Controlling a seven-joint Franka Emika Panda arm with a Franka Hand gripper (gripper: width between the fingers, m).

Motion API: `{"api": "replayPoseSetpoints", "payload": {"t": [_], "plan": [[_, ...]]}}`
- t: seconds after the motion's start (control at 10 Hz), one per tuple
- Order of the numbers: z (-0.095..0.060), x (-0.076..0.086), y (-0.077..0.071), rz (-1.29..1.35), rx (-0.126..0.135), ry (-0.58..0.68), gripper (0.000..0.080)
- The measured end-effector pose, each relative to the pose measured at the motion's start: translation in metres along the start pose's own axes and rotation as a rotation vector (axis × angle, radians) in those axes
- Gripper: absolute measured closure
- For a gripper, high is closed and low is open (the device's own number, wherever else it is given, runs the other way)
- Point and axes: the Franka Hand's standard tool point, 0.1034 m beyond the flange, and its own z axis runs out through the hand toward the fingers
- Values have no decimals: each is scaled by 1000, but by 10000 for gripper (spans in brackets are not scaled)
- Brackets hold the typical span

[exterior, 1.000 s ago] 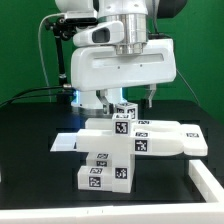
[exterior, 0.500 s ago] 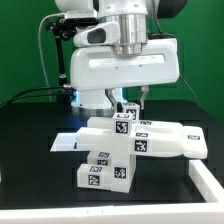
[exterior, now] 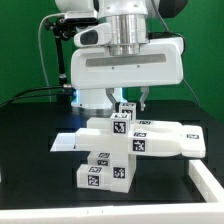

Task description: Assemble chair

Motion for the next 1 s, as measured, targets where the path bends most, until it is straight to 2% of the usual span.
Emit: {"api": "replayPoseSetpoints", "payload": {"t": [0.2, 0.4, 0.6, 0.7, 0.8, 1.0], "plan": [[0, 0, 0, 111, 1, 0, 512], [0, 0, 0, 38, 1, -5, 512], [-6, 8, -2, -252, 2, -13, 247], [-6, 9, -2, -431, 3, -20, 247], [-6, 7, -4, -550, 5, -32, 170], [-7, 5, -3, -645, -6, -2, 156]]}}
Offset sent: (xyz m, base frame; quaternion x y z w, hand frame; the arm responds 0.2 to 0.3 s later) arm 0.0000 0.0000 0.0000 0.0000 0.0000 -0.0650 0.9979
